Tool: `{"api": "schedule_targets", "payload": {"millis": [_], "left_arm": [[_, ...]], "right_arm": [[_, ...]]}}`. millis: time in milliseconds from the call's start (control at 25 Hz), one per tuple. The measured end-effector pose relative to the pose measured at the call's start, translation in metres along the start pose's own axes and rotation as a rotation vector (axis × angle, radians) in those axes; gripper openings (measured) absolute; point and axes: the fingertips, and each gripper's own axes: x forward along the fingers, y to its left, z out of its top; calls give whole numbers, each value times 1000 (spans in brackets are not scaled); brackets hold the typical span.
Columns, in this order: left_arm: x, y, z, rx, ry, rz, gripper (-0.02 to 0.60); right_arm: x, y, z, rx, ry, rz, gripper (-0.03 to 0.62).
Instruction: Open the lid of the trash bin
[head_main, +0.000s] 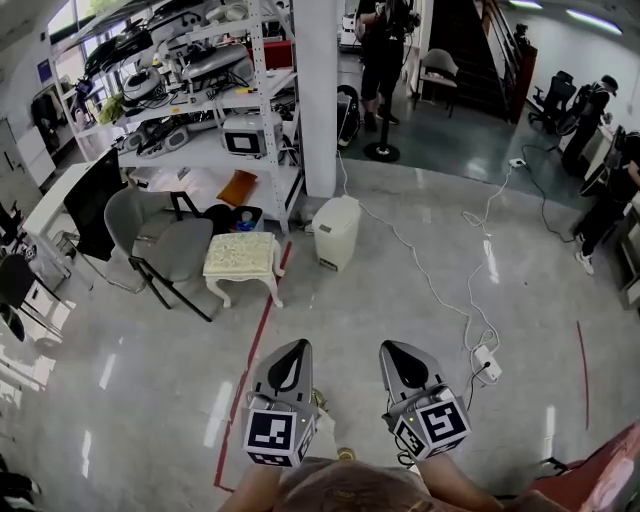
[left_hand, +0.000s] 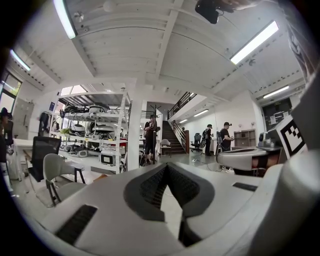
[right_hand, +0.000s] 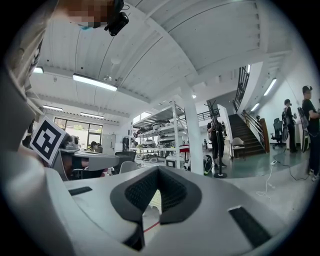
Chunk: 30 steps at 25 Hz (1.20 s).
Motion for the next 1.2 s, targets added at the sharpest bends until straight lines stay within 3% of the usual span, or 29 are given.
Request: {"api": "schedule_targets", "payload": {"millis": [800, 1200], "left_arm": [[110, 48, -10, -5, 19, -33, -6], [182, 101, 10, 2, 16, -52, -6]], "right_arm": [[96, -63, -17, 27, 27, -24, 25], [177, -90, 3, 27, 23, -41, 25]]}}
